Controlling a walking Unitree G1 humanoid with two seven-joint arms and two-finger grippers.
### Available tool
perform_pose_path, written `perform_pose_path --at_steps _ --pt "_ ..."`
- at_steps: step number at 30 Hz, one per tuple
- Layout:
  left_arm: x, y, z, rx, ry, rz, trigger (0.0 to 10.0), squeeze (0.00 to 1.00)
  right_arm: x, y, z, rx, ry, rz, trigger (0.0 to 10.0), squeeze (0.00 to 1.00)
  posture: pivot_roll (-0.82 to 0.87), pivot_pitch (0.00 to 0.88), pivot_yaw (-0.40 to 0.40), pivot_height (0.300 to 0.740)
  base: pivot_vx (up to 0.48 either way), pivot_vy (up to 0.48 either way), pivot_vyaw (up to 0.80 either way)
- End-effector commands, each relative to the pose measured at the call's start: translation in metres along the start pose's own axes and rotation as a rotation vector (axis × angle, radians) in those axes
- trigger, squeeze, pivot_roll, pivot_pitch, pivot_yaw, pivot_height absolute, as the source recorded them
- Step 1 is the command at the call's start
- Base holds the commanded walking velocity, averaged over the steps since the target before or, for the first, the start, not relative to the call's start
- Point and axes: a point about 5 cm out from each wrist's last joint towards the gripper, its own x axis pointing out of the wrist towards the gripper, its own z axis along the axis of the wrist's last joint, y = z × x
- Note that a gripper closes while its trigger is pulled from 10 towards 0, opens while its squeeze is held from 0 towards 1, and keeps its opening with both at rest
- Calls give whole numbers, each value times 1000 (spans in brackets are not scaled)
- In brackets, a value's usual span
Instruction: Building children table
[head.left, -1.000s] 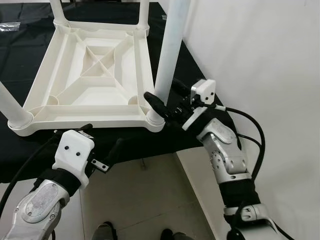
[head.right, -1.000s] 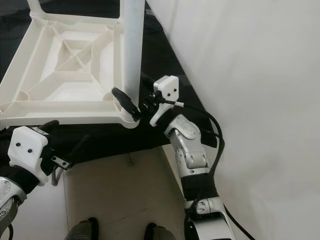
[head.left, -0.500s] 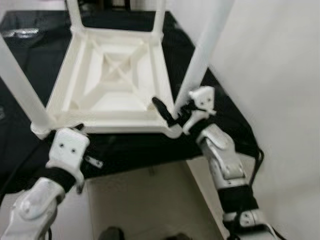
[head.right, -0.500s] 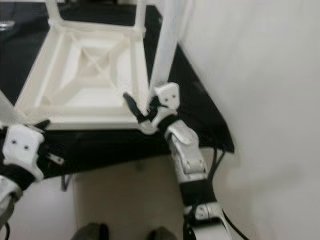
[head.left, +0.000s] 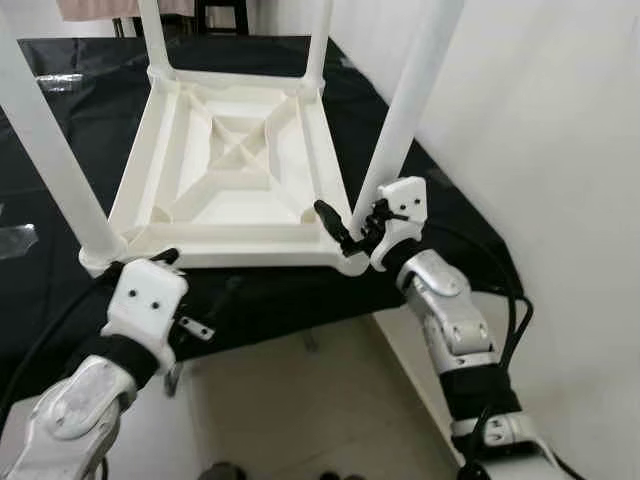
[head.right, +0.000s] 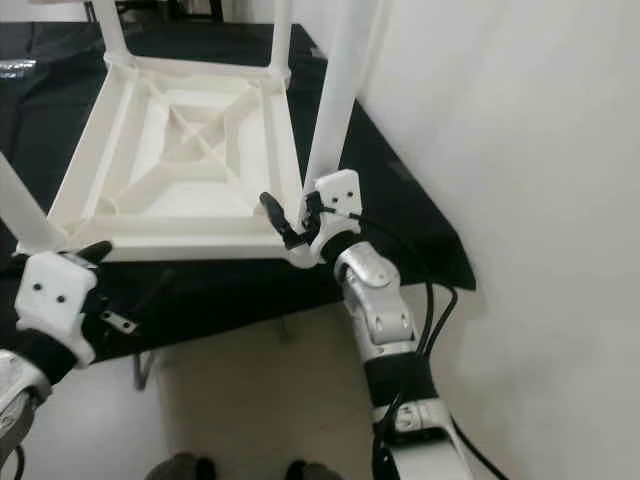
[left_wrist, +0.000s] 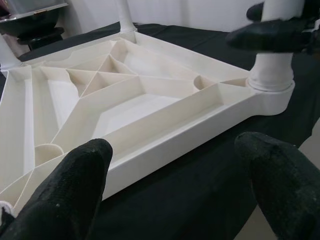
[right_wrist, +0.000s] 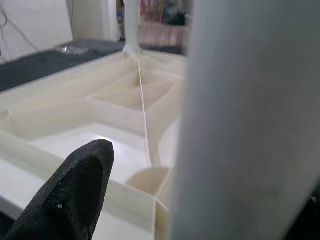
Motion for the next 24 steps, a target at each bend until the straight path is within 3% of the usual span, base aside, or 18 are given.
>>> perform_pose_path --at_steps 1,3,7,8,9,18,24 --pt "-1 -5 0 4 -1 -33 10000 0 1 -14 -3 0 27 -6 10000 0 212 203 -116 740 0 0 0" --pt "-1 -7 1 2 -8 -46 10000 0 6 -25 0 -15 38 -7 10000 0 212 203 -117 740 0 0 0" --pt "-1 -8 1 2 -10 -53 10000 0 9 -31 3 -13 39 -5 10000 0 217 206 -118 740 0 0 0" --pt "-1 -8 1 2 -11 -54 10000 0 11 -31 5 -4 30 21 6196 0 220 208 -121 740 0 0 0" --pt "-2 -9 2 2 -12 -55 10000 0 13 -31 7 3 24 50 0 0 222 210 -121 740 0 0 0" --pt "-4 -16 4 -12 -19 -88 10000 0 17 -34 15 20 21 332 0 0 226 226 -134 740 0 0 0" --pt "-6 -22 4 -24 -21 -118 10000 0 16 -37 17 43 31 410 0 0 209 244 -142 740 0 0 0"
